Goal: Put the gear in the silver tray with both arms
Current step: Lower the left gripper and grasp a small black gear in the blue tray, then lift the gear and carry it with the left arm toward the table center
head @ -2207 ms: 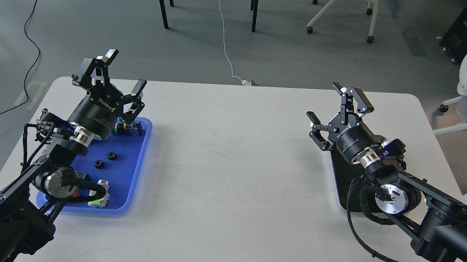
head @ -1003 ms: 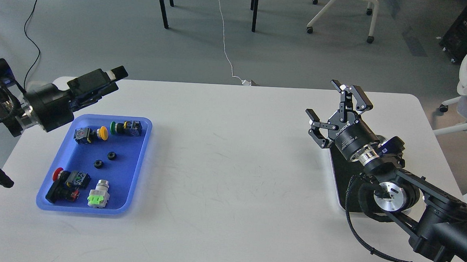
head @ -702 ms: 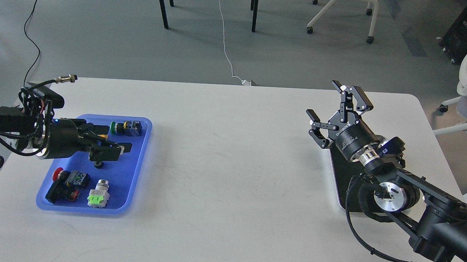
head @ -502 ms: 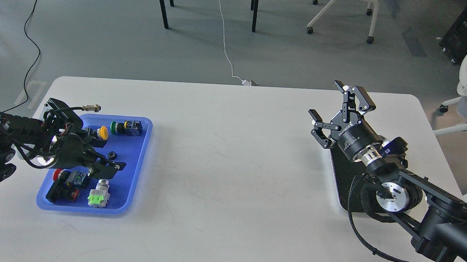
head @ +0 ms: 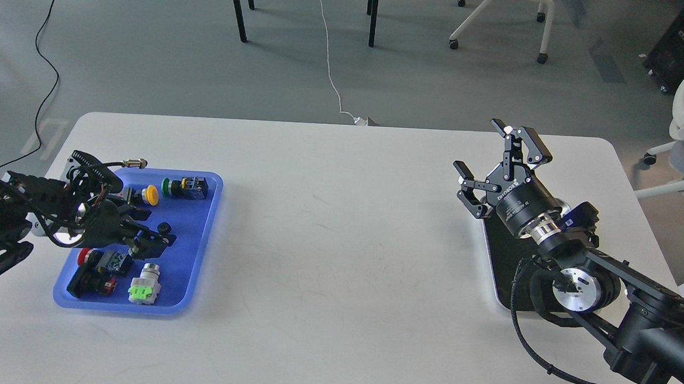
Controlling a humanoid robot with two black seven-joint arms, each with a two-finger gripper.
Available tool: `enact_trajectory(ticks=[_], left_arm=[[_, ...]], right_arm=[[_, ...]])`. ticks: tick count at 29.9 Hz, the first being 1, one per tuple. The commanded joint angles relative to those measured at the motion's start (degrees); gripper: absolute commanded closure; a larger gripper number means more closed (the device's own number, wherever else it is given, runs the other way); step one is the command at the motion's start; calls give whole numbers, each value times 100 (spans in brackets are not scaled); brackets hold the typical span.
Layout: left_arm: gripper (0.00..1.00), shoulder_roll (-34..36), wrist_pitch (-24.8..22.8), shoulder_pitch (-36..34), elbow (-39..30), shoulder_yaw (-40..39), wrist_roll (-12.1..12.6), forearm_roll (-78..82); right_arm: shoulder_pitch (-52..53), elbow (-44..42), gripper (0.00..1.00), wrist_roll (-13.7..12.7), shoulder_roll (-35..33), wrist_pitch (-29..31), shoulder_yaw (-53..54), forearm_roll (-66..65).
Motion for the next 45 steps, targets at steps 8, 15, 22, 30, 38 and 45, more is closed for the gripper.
enact_trajectory(ticks=[8, 15, 22, 30, 38, 45], left_arm=[[35, -269, 13, -8, 345, 0, 0, 0], [71, -269, 13, -8, 354, 70, 0, 9], [86, -260, 13, -17, 371, 132, 0, 9], [86, -242, -13, -228, 310, 123, 0, -70], [85, -32, -601, -930, -945, 105, 0, -158], [85, -399, -845, -1563, -1896, 140, 0, -343]], right_arm=[[-26, -9, 1, 0, 0, 0, 1, -8], [-26, 0, 1, 0, 0, 0, 1, 1], [-26, 0, 1, 0, 0, 0, 1, 1], [-26, 0, 1, 0, 0, 0, 1, 1], [-26, 9, 1, 0, -9, 0, 18, 1], [-35, -9, 1, 0, -272, 17, 88, 1]])
